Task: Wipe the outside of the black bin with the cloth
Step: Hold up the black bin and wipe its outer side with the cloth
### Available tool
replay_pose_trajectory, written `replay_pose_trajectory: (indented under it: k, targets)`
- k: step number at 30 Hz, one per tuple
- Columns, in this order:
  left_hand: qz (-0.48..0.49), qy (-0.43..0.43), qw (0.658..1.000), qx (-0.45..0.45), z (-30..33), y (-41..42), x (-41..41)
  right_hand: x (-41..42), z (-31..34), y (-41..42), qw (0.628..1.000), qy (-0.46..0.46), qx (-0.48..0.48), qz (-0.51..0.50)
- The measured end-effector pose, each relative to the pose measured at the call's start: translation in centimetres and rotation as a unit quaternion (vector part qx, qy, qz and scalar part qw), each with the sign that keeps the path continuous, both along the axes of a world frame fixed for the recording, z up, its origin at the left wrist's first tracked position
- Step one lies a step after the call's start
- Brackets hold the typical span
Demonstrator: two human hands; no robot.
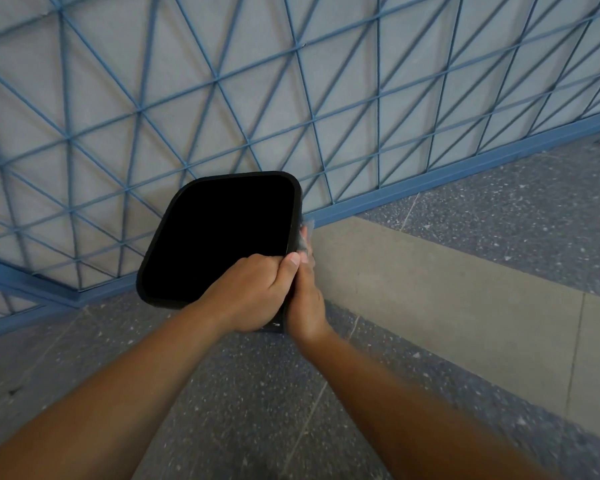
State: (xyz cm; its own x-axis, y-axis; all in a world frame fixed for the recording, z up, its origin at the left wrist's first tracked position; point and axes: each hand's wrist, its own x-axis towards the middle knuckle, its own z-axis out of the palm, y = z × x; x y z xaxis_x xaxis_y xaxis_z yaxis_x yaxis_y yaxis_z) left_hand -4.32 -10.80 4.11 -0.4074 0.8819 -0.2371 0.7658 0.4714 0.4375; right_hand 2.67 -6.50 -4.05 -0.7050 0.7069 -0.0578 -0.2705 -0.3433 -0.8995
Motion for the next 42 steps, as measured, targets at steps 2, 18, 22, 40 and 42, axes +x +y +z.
replay_pose_trajectory:
  k: [2,18,22,40,42]
  targets:
    - [0.004,0.006,1.0,0.0,-0.1,0.2,-0.1,-1.3,-0.5,1.3,1.0,0.003,0.013,-0.012]
    - [0.001,0.066,0.998,-0.013,0.1,0.6,-0.4,-4.2,-1.7,6.5,0.996,-0.036,-0.083,0.005]
    - [0.002,0.052,0.999,-0.008,0.2,0.5,-0.3,-2.1,-1.1,2.3,1.0,-0.013,-0.011,-0.012]
    - [0.006,0.05,0.999,-0.002,0.5,1.0,-0.3,-2.5,-0.2,2.9,0.998,-0.007,0.034,-0.047]
    - [0.014,0.062,0.998,-0.011,0.5,1.1,-0.1,-3.8,0.3,5.4,0.999,-0.014,-0.003,-0.029]
